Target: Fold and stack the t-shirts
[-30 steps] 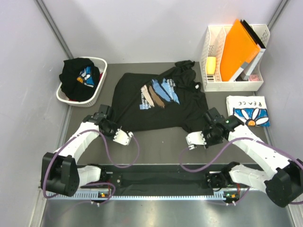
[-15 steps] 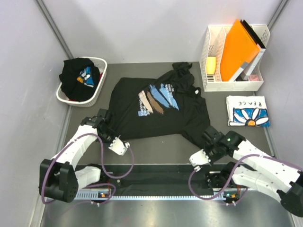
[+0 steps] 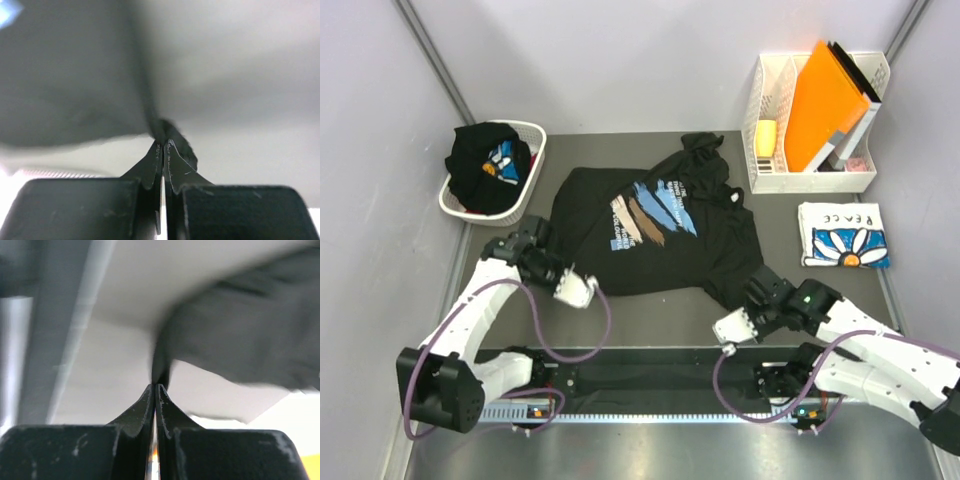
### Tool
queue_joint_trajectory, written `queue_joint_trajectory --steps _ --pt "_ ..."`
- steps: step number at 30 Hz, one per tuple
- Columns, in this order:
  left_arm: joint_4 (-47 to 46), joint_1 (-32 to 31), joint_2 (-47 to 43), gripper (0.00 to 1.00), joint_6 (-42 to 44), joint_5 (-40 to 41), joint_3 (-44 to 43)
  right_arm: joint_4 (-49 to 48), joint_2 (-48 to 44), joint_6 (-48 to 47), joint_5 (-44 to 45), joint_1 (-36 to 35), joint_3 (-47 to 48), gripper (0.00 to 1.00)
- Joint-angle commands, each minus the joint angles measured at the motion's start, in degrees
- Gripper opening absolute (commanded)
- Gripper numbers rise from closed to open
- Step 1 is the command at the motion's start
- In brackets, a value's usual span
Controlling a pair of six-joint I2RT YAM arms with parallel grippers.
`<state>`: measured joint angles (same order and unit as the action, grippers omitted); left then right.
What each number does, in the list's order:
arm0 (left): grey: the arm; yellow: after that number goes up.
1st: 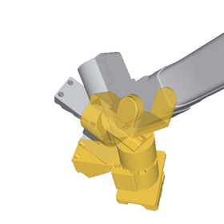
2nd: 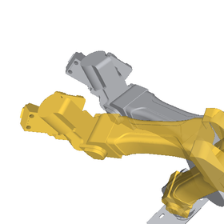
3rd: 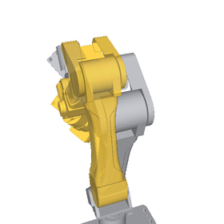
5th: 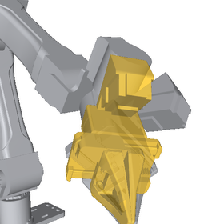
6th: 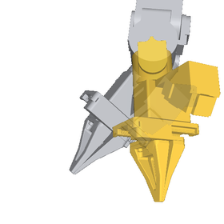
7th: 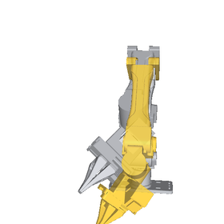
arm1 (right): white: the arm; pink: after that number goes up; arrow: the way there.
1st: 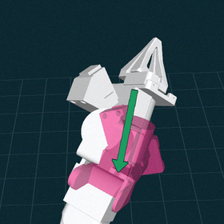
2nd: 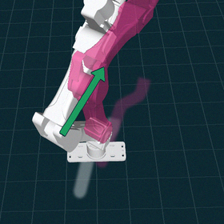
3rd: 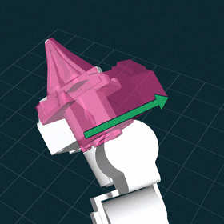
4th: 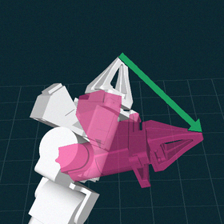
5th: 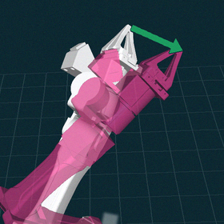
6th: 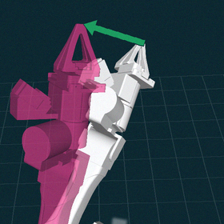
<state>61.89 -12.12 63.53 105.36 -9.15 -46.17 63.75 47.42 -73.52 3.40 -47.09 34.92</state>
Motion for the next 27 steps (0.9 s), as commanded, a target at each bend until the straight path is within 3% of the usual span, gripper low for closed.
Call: queue_joint_trajectory --steps 1,4,6,9,12,13,17,21,27 --pt "-12.6 0.0 -0.8 0.00 -16.7 -7.0 -13.2 -19.4 -2.9 3.8 10.0 -0.7 8.0 0.00" --pt "-25.6 0.0 -2.3 0.00 -22.5 -6.9 -18.3 -34.3 -4.0 -1.2 17.5 0.8 12.3 0.00" --pt "-38.2 0.0 -3.4 0.00 -21.7 -5.1 -19.6 -41.5 -1.9 -5.3 19.5 2.2 16.3 0.00" --pt "-47.2 0.0 -2.7 0.00 -19.1 -2.4 -24.4 -53.5 2.5 -10.4 22.5 4.8 26.8 0.00" --pt "-53.8 0.0 -1.1 0.00 -17.5 0.6 -29.9 -63.3 4.7 -18.0 22.8 7.3 34.8 0.00" --pt "-60.0 0.0 -1.0 0.00 -16.3 2.2 -30.4 -68.4 5.6 -20.2 22.4 8.6 37.9 0.00" --pt "-73.3 0.0 -0.2 0.00 -7.7 4.0 -32.0 -81.9 7.8 -33.5 17.4 13.2 44.3 0.00" --pt "-81.7 0.1 3.3 0.00 -2.2 7.5 -38.3 -92.3 10.8 -38.7 12.4 17.2 52.9 0.00" --pt "-84.1 0.1 9.7 0.00 0.9 8.7 -53.7 -93.8 13.8 -41.2 6.8 21.2 62.8 0.00"
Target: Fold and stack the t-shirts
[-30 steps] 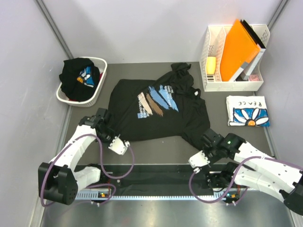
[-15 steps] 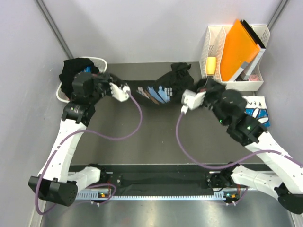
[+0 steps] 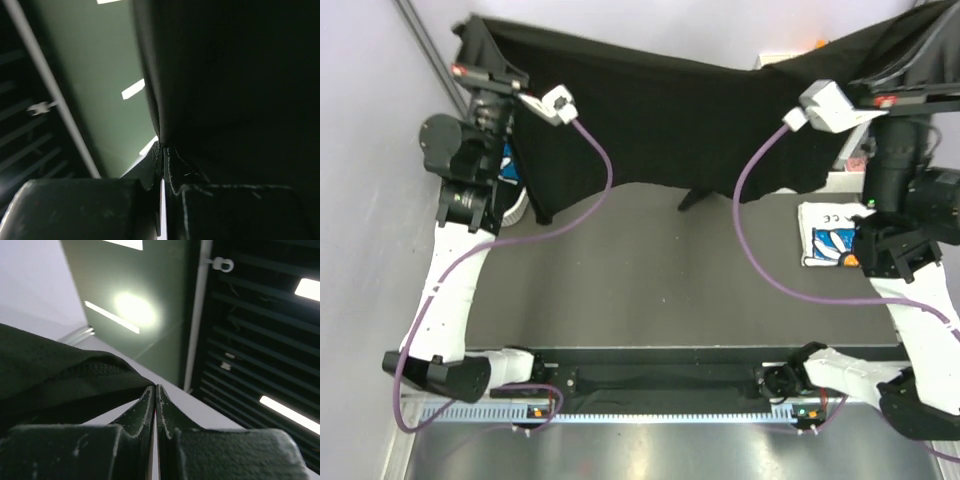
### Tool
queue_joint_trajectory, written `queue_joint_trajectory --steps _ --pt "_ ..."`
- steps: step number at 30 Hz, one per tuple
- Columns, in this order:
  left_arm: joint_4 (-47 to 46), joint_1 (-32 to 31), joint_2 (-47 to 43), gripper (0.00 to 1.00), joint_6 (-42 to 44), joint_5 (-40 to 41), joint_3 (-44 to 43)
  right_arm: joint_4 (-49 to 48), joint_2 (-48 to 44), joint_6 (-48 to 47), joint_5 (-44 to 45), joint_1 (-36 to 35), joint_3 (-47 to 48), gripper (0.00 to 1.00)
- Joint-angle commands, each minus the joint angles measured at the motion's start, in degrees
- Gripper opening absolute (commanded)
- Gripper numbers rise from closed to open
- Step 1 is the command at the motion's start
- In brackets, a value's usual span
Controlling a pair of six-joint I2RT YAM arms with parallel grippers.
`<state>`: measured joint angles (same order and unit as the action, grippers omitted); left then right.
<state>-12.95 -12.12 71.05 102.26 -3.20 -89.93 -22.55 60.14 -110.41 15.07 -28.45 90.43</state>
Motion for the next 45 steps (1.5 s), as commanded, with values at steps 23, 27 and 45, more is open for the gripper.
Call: queue_joint_trajectory --steps 23,27,45 --pt "8.8 0.2 3.9 0.00 -1.0 -2.1 -12.7 13.9 14.8 17.4 -11.1 11.9 23.2 0.00" --pt "19.4 1.5 10.0 0.00 -4.0 -4.5 -16.2 19.0 20.4 22.3 -14.8 14.2 27.3 0.00" --pt "-25.3 3.6 37.7 0.00 -1.1 -1.1 -39.4 -20.6 41.4 13.0 -15.7 17.5 44.6 0.00"
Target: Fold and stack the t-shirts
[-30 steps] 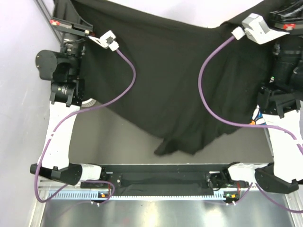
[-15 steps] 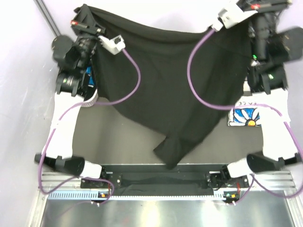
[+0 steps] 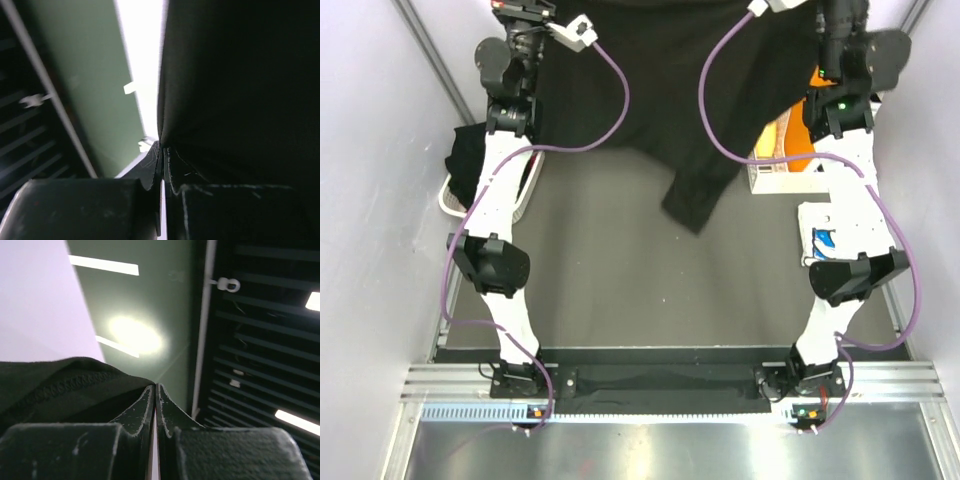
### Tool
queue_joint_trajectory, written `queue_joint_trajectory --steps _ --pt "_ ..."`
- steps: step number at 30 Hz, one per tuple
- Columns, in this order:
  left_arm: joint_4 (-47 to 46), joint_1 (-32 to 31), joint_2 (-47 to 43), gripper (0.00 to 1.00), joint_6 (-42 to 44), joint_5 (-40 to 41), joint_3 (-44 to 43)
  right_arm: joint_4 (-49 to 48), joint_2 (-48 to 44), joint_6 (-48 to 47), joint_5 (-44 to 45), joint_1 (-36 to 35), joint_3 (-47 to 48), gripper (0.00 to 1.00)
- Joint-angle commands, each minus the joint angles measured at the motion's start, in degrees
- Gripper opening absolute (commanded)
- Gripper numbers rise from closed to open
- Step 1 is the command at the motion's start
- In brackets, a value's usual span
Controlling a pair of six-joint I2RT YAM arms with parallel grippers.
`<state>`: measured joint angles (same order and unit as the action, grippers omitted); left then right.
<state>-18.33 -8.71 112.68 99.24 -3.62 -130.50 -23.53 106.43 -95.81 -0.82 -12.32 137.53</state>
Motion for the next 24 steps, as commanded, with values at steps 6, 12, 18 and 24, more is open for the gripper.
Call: queue_joint_trajectory --steps 6,12,18,24 --pt "-27.9 -0.1 -4.7 0.00 0.7 0.4 8.0 -26.6 -6.5 -1.8 5.5 1.3 -10.0 0.00" --pt "-33.6 -0.1 -19.3 0.00 -0.1 -2.5 48.3 -13.4 -29.2 7.8 1.2 1.4 -54.1 0.00" --pt "-20.3 -0.1 -36.5 0.00 1.2 -11.8 86.8 20.7 -46.9 11.4 -8.8 -1.7 -83.8 0.00" --pt "-2.4 -0.4 -47.0 0.00 6.0 -18.7 104.7 39.1 -53.5 12.2 -9.4 -5.3 -96.6 0.00"
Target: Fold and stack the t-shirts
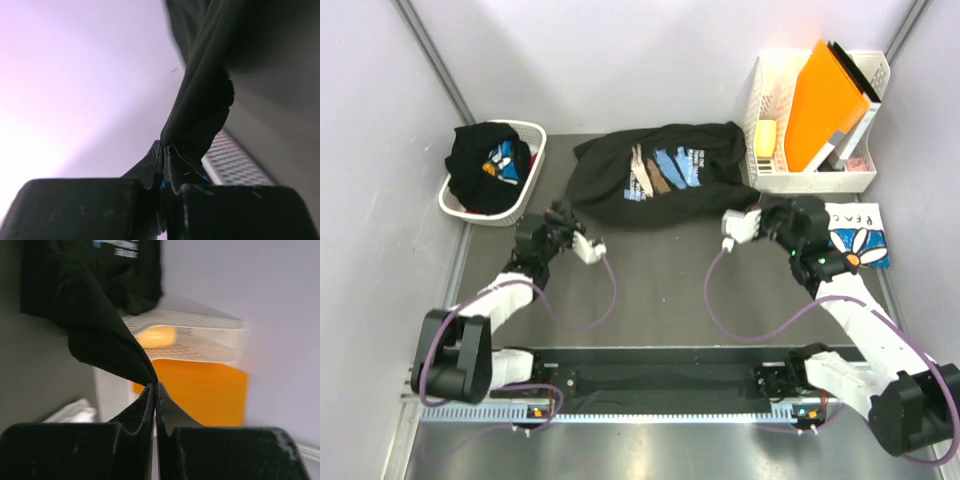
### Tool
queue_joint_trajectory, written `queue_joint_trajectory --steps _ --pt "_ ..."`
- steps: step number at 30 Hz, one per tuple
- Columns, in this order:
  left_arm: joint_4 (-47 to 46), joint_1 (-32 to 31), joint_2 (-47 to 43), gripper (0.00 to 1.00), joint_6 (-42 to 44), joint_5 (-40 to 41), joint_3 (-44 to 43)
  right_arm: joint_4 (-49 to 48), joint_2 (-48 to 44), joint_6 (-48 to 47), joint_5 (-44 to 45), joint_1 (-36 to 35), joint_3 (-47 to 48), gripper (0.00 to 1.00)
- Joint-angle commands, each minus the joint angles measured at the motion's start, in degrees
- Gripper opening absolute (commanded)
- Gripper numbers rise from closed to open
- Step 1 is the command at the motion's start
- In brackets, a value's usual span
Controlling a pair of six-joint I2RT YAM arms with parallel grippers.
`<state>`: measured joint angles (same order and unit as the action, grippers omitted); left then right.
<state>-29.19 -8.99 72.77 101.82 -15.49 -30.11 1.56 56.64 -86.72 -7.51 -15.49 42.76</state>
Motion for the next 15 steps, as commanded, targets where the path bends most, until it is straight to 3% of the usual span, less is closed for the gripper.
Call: queue_joint_trajectory --steps 1,3,8,15 --pt "11.4 -0.1 -9.6 0.00 3.3 -7.4 4.8 19.7 -3.6 3.0 -2.8 -2.6 -1.9 0.00" --pt "25.2 -0.1 -12.4 0.00 6.7 -8.2 3.7 23.3 -3.4 3.2 -2.2 -3.9 -2.1 0.00" --pt "38.3 -0.1 -14.0 0.00 8.0 -6.9 2.9 38.1 -1.4 1.6 -2.6 -5.4 0.0 0.00" --pt "60.4 0.0 -9.8 0.00 13.0 -3.3 -6.4 55.0 1.1 -4.0 -0.5 -6.3 1.4 0.00"
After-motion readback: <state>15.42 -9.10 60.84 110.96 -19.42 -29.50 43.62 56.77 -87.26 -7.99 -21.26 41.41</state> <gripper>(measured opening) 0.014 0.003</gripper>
